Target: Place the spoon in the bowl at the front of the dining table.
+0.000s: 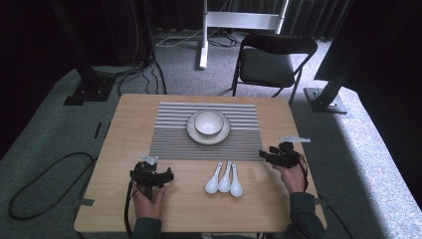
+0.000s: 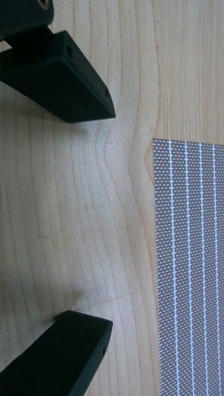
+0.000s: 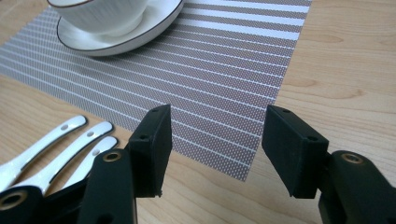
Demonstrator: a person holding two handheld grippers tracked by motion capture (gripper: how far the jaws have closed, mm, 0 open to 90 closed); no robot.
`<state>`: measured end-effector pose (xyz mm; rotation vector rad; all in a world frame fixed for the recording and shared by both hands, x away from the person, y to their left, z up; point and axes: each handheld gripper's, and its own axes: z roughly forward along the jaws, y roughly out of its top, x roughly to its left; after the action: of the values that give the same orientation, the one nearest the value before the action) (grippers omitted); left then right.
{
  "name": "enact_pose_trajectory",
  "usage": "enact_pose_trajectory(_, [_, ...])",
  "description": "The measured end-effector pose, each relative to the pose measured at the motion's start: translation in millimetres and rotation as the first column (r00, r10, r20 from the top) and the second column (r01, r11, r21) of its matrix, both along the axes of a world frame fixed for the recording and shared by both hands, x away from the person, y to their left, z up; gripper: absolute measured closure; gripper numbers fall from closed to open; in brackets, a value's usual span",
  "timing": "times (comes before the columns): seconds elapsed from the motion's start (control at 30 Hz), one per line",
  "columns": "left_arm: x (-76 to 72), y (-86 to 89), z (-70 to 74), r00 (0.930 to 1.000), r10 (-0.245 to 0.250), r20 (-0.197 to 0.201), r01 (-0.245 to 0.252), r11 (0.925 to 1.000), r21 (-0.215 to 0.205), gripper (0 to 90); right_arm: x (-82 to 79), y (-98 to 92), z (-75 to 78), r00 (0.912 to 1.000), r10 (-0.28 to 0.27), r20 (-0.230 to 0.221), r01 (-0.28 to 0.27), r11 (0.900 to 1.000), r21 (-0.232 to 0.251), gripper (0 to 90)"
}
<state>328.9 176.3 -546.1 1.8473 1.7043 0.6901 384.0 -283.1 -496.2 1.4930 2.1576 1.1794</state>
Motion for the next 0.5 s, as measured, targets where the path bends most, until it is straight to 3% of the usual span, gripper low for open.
enact_pose_trajectory(0.3, [-0.1, -0.2, -0.1, 1.0, 0.001, 0.001, -0.001, 1.0, 0.0, 2.6, -1.8, -1.0, 2.8, 0.9999, 0.006, 0.011, -0.005, 1.0, -0.01, 42.1])
enact_pose_trajectory(0.5, [-0.1, -0.2, -0.2, 1.0, 0.001, 0.001, -0.001, 1.0, 0.0, 2.6, -3.4, 6.1, 5.8, 0.9989, 0.045, 0.011, -0.045, 0.998, -0.033, 41.8])
